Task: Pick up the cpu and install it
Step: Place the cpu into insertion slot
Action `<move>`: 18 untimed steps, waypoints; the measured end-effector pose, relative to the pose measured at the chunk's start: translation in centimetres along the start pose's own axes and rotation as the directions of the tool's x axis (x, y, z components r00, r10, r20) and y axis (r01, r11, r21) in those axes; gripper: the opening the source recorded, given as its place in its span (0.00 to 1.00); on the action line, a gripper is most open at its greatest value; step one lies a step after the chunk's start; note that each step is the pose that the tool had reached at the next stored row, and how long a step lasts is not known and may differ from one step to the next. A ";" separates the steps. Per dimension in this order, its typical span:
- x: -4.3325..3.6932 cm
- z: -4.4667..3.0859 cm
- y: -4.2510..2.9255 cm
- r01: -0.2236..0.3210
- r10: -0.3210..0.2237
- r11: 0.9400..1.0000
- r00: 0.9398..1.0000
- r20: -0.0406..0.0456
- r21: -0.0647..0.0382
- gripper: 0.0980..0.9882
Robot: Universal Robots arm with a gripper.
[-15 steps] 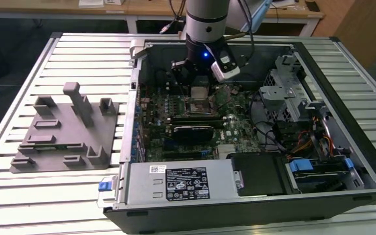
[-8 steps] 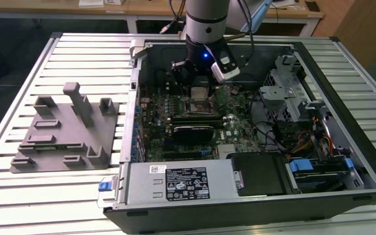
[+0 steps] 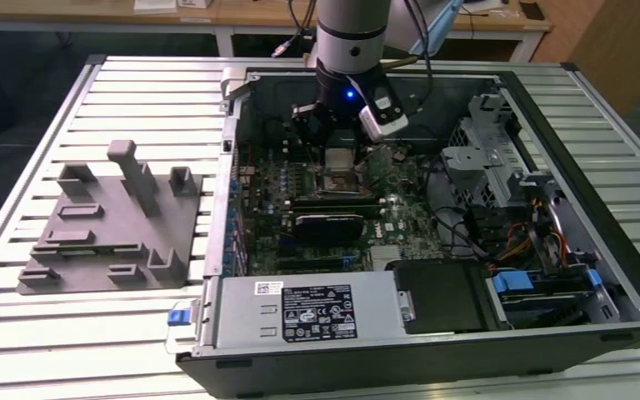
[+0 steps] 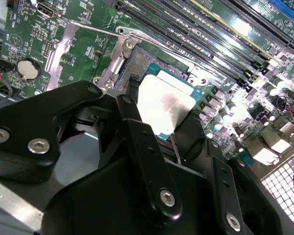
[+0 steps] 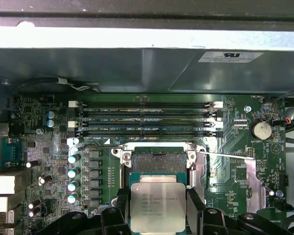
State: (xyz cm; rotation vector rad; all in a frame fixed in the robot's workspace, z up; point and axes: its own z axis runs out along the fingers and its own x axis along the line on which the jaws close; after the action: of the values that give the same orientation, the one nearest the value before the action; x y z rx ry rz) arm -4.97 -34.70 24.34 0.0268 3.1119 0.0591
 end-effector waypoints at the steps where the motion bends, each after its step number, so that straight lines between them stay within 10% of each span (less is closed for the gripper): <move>1: 0.00 0.00 0.00 -0.004 0.004 1.000 1.000 0.000 0.000 0.50; 10: 0.00 0.01 0.00 -0.137 0.137 0.991 0.991 0.006 0.003 0.50; 18: 0.00 0.03 0.00 -0.277 0.277 0.961 0.961 0.012 0.006 0.50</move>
State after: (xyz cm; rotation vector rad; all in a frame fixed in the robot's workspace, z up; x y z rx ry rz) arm -4.97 -34.70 24.30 0.4612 3.0727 0.0523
